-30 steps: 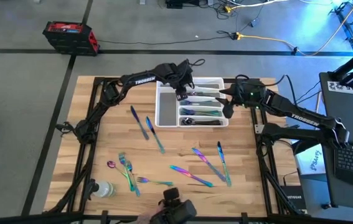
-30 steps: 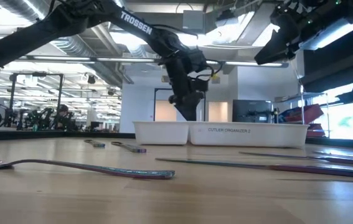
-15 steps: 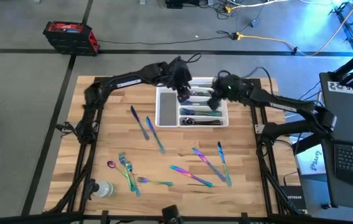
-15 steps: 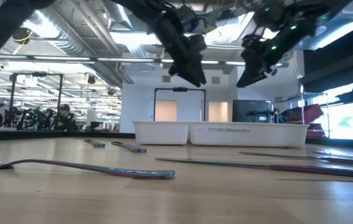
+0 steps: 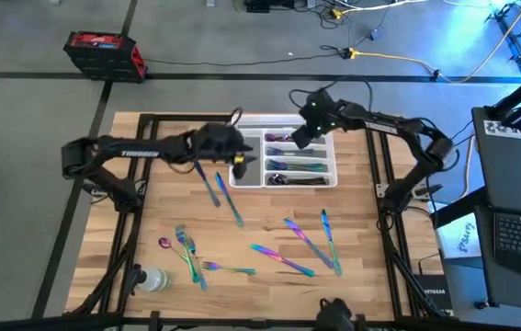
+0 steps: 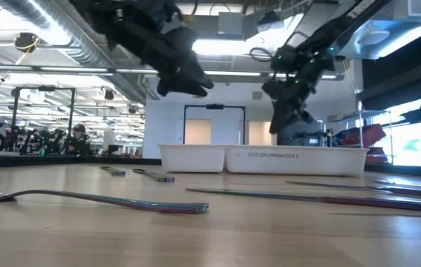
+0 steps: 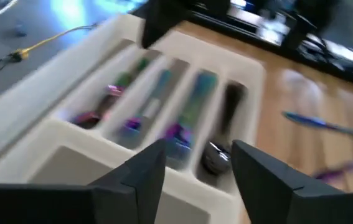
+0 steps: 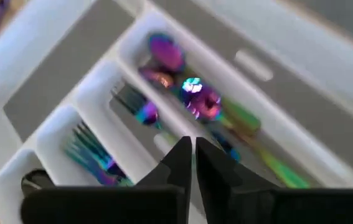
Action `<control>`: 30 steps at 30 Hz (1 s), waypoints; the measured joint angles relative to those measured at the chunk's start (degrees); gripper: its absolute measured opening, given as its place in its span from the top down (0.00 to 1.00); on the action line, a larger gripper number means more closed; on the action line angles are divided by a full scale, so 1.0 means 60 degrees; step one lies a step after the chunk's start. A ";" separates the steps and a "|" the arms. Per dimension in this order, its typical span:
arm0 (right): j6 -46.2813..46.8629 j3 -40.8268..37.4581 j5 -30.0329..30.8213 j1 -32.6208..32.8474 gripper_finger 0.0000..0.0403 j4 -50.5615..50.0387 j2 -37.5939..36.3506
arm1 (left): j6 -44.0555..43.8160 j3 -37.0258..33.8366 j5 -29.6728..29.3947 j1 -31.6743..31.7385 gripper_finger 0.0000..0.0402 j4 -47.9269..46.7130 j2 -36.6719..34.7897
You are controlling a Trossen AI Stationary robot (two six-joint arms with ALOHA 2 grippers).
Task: Sort silverware
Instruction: Put the blue fork into the tray organizer
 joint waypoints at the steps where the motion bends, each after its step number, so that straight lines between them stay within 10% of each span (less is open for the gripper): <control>1: 0.0126 0.0154 0.0006 0.0003 0.99 -0.0163 0.0155 | 0.0096 -0.0242 0.0026 -0.0113 0.59 0.0118 -0.0104; 9: 0.2369 0.0836 0.1229 0.0121 1.00 -0.1398 0.0753 | -0.1080 -0.1950 0.0492 -0.0110 0.59 0.2924 -0.0190; 30: 0.3826 0.2151 0.2085 0.0851 1.00 -0.0241 0.3097 | 0.0371 -0.2334 0.1158 -0.0078 0.59 0.2423 -0.0166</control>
